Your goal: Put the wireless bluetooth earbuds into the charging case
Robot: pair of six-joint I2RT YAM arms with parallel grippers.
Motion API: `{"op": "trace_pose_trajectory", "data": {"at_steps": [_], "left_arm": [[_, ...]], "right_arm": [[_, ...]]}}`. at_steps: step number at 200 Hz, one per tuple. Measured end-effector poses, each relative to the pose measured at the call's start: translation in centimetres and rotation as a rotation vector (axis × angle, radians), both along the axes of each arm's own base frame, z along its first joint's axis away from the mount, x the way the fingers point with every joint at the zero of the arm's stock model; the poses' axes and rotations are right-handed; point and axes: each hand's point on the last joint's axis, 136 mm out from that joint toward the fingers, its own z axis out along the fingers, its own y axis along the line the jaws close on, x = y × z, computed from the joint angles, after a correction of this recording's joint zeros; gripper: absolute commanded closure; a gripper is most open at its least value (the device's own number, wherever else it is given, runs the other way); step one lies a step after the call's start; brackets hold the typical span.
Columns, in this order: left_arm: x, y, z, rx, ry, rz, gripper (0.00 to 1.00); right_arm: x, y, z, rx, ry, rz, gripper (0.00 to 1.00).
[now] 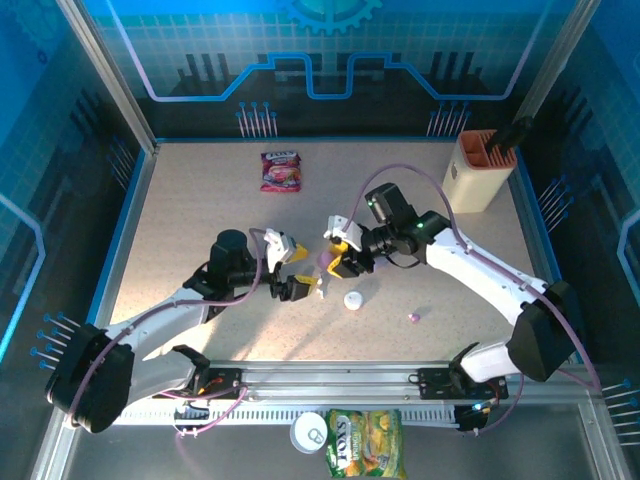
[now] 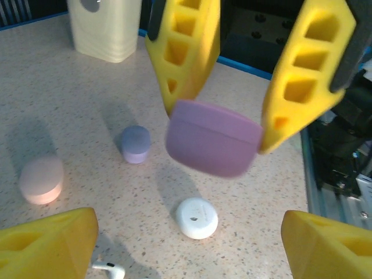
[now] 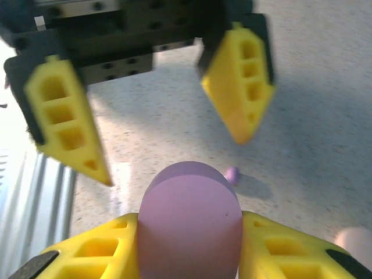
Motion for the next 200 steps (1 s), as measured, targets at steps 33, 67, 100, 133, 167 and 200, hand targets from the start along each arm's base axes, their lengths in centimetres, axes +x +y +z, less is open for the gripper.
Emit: {"op": "trace_pose_trajectory", "data": {"at_steps": [33,67,100,133,167,200], "left_arm": [[-1.4,-0.7,0.4,-0.02,-0.013,-0.081,0.24],[-2.8,-1.4,0.7,-0.027,-0.016,-0.16,0.27],[-3.3,-1.6,0.7,-0.025,-0.013,-0.187,0.33],[-3.3,-1.8,1.0,-0.025,-0.026,-0.195,0.37],[-3.1,-2.0,1.3,-0.026,-0.032,-0.198,0.4],[-3.1,-2.1,1.2,-0.023,-0.025,-0.202,0.46]], "right_arm": [[-2.3,0.6,0.3,-0.003,0.015,0.093,0.62],[-2.8,0.9,1.0,0.0,0.001,0.126,0.62],[-3.1,1.1,1.3,-0.004,-0.004,0.14,0.63],[-3.2,1.5,1.5,-0.002,-0.009,0.15,0.63],[-2.9,2.0,1.1,-0.015,-0.002,0.153,0.64],[-2.6,2.1,0.4,-0.034,0.006,0.148,0.64]]}}
